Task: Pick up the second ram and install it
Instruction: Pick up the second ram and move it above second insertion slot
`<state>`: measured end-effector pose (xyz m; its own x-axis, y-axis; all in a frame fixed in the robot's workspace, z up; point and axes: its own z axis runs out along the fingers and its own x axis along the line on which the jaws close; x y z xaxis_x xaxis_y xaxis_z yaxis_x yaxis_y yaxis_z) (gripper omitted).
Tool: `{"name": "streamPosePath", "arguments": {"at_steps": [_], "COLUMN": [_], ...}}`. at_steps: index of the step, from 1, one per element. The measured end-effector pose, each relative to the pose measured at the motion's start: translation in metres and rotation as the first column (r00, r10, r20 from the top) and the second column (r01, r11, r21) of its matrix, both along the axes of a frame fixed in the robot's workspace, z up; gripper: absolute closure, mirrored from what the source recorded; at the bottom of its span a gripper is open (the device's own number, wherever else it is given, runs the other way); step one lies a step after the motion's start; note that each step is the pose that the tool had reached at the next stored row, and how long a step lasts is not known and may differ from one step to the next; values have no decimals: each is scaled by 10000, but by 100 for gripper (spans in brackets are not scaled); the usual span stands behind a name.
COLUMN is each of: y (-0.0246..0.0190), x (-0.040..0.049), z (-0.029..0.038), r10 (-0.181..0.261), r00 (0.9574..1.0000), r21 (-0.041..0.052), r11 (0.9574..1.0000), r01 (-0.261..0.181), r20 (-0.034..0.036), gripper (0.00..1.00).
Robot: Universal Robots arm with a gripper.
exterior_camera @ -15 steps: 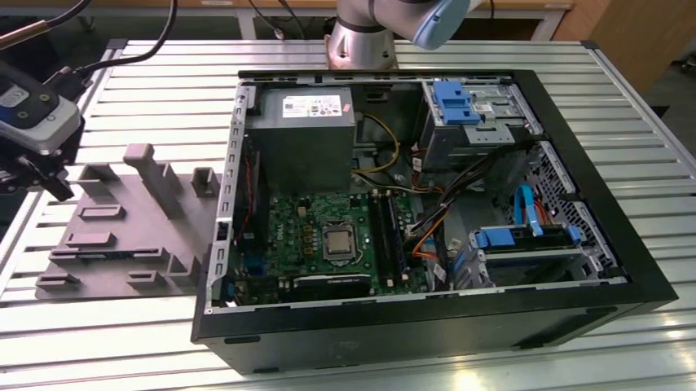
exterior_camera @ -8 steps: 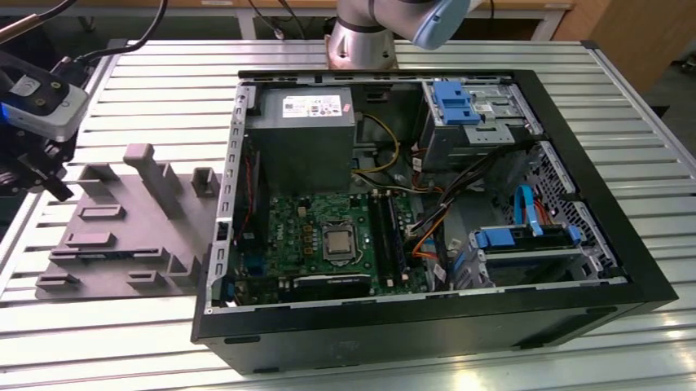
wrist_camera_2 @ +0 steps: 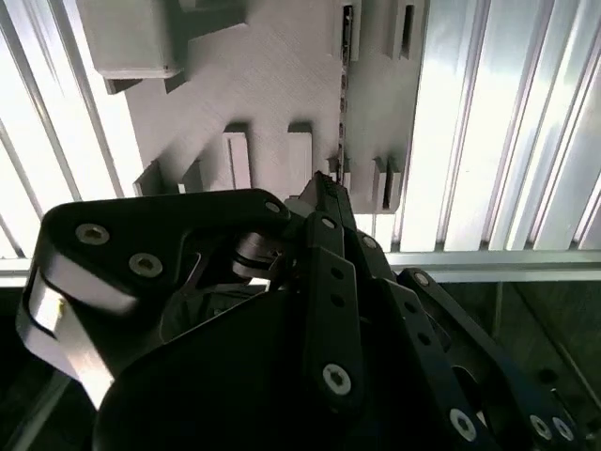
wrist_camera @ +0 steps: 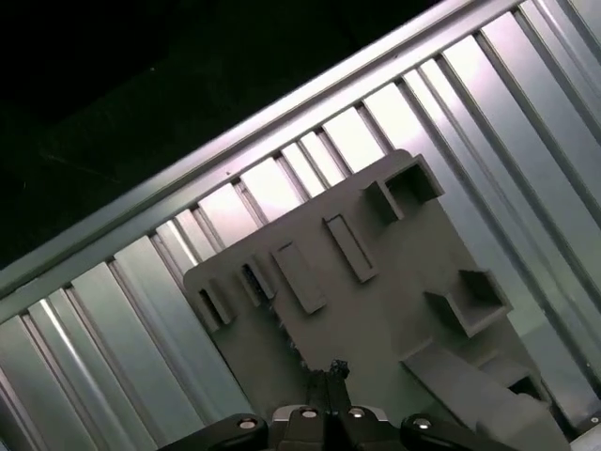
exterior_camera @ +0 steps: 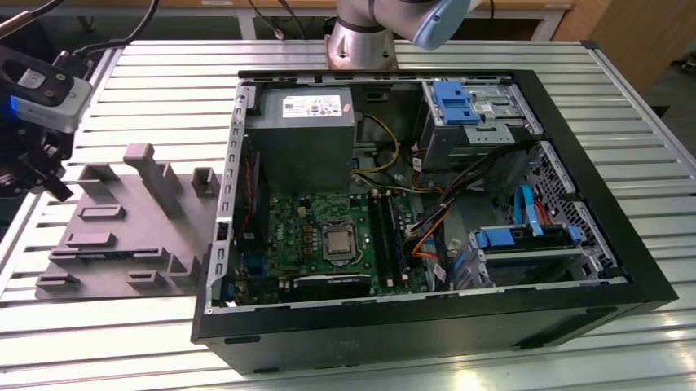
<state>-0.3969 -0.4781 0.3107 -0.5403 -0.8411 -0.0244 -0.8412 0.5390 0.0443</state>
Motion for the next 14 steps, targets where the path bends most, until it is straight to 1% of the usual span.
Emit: {"name": "streamPosePath", "arguments": {"at_steps": [2,4,7,9,11,14], "y": [0,0,0,0,0,0], "x": [0,0,0,0,0,0], "z": [-1,-1,-2,-3,-5,-8], "r10": [292,611,1104,1444,1802,2317], "r00": [9996,9981,9939,9895,9836,9728], "r21": [1,0,1,1,0,1], "r11": [9996,9981,9939,9895,9836,9728], "r01": [-292,-611,-1104,-1444,-1802,-2317], "r20": [0,0,1,0,0,0], "gripper": [89,89,89,89,89,89]}}
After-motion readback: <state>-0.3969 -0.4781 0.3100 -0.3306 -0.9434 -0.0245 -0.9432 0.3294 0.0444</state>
